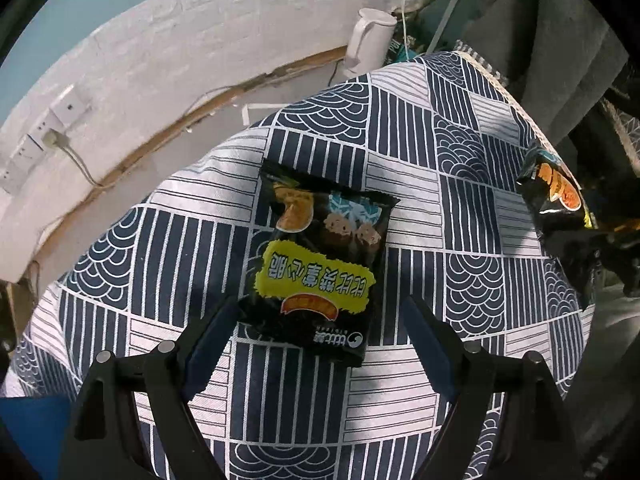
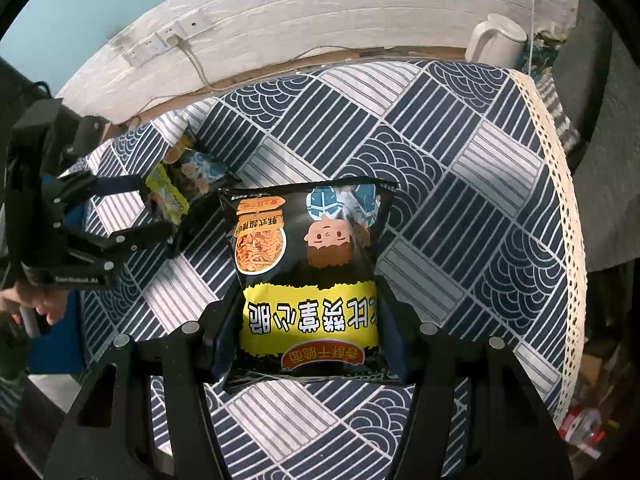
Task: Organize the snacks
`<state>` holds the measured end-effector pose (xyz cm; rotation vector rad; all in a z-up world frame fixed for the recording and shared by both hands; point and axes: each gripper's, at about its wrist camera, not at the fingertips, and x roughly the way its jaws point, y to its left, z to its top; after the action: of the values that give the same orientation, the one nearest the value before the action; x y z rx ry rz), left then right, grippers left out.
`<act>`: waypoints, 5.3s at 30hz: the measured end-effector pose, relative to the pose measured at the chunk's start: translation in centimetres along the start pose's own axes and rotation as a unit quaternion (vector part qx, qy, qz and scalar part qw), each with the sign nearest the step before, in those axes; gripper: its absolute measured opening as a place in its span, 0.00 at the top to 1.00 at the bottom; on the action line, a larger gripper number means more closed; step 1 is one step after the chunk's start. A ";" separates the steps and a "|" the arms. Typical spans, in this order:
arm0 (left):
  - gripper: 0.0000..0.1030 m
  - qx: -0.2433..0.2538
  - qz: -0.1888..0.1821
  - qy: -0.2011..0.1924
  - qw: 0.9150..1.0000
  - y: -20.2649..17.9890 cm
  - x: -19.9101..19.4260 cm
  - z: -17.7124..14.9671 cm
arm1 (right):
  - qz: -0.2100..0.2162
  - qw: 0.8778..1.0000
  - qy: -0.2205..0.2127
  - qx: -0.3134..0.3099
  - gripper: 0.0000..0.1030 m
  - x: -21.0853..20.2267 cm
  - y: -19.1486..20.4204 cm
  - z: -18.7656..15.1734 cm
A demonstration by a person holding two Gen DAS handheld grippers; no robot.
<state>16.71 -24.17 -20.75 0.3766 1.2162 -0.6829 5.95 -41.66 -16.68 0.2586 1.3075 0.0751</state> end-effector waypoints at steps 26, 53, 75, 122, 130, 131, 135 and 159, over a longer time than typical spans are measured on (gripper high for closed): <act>0.42 0.005 0.060 -0.008 0.998 -2.2 2.8 1.2 | 0.008 1.000 -0.013 0.018 0.42 -1.0 -0.8 -0.3; 0.42 -0.106 0.082 -0.070 0.989 1.7 -12.9 -6.4 | 0.019 0.995 -0.077 -0.064 0.42 -7.4 8.5 -0.3; 0.42 -0.195 0.148 -0.108 0.964 11.5 -22.8 -18.0 | 0.055 0.980 -0.081 -0.172 0.42 -8.2 23.4 0.5; 0.20 -0.313 0.185 -0.162 0.917 18.4 -30.1 -28.7 | 0.094 0.955 -0.098 -0.264 0.30 -6.9 40.5 0.2; 0.20 -0.308 0.208 -0.203 0.906 15.6 -32.4 -29.6 | 0.107 0.945 -0.139 -0.275 0.30 -10.0 39.3 -1.1; 0.20 -0.307 0.210 -0.209 0.904 15.2 -32.8 -29.7 | 0.107 0.944 -0.141 -0.277 0.30 -10.1 39.2 -1.2; 0.18 -0.306 0.218 -0.236 0.896 14.0 -34.4 -30.1 | 0.110 0.942 -0.148 -0.280 0.30 -10.8 38.5 -2.2; 0.09 -0.298 0.281 -0.234 0.882 11.6 -35.5 -30.3 | 0.107 0.940 -0.168 -0.278 0.30 -12.7 35.5 -4.6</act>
<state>-4.28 12.72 1.94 0.0242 0.7368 0.1237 1.37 -9.15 2.43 -0.0732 0.8690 0.5548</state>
